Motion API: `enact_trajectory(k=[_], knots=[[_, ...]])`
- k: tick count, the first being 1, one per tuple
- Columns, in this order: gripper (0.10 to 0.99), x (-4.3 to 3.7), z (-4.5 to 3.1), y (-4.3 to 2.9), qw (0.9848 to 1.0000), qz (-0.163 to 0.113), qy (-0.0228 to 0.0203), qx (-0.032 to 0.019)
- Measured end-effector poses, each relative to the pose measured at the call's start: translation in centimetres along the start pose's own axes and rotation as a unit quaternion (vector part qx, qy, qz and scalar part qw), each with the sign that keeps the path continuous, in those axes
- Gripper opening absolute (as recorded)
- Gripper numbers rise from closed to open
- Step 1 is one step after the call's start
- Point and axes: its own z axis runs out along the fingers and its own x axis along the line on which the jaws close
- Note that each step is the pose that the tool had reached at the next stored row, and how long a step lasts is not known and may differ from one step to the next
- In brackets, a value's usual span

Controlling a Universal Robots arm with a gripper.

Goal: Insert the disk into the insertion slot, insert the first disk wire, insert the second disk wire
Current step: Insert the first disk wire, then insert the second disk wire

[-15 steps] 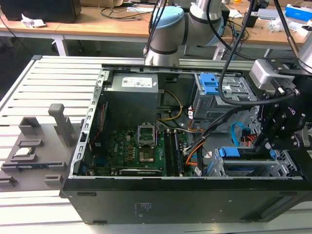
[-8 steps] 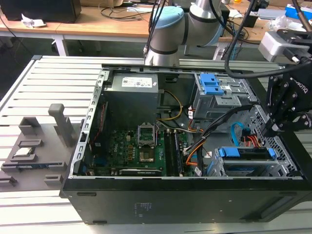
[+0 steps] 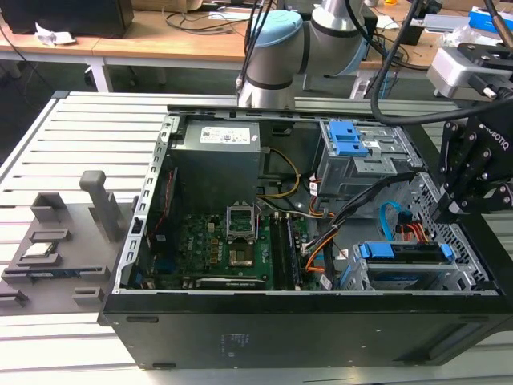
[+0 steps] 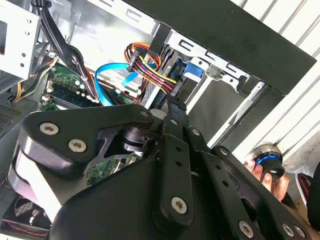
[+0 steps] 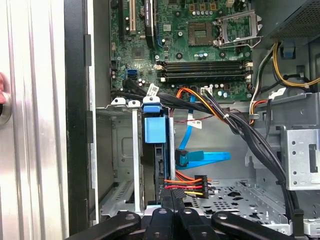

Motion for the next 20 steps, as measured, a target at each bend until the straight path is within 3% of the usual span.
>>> enact_trajectory(k=[8, 10, 11, 12, 15, 16, 20], knots=[[0.114, 0.00, -0.03, 0.00, 1.0000, 0.000, 0.0000, 0.0000], [0.235, 0.00, -0.03, 0.00, 1.0000, 0.000, 0.0000, 0.0000], [0.235, 0.00, -0.03, 0.00, 1.0000, 0.000, 0.0000, 0.0000], [0.302, 0.00, -0.04, 0.00, 1.0000, 0.000, 0.0000, 0.0000], [0.302, -0.35, 0.03, 0.18, 1.0000, 0.000, 0.0000, 0.0000], [0.302, -0.44, 0.11, 0.40, 1.0000, 0.000, -0.0001, 0.0000], [0.302, -0.73, 0.53, 2.50, 1.0000, 0.000, -0.0011, -0.0001]])
